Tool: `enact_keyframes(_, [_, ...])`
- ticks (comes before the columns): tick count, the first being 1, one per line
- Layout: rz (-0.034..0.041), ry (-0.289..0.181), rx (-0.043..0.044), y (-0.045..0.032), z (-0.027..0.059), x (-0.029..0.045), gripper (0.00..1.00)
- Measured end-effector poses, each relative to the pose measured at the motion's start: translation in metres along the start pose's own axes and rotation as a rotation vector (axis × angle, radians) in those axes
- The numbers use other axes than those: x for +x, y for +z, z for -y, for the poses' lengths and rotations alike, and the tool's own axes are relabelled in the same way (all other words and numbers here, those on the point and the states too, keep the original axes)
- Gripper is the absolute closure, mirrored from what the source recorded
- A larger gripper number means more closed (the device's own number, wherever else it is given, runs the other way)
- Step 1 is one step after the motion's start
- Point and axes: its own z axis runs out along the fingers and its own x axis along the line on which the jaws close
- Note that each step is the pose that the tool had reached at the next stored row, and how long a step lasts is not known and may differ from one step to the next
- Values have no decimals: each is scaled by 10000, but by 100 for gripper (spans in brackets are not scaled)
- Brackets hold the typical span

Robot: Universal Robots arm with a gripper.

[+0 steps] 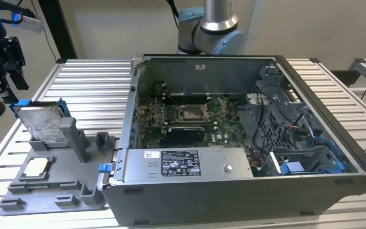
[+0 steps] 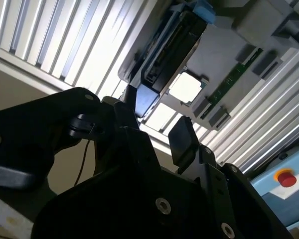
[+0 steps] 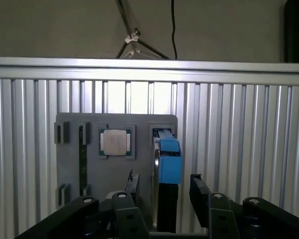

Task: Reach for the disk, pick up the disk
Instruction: 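Pick up the disk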

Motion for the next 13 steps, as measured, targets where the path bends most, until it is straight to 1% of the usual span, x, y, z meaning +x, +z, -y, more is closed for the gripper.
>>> enact_keyframes(13, [-18, 65, 1, 239, -17, -15, 0])
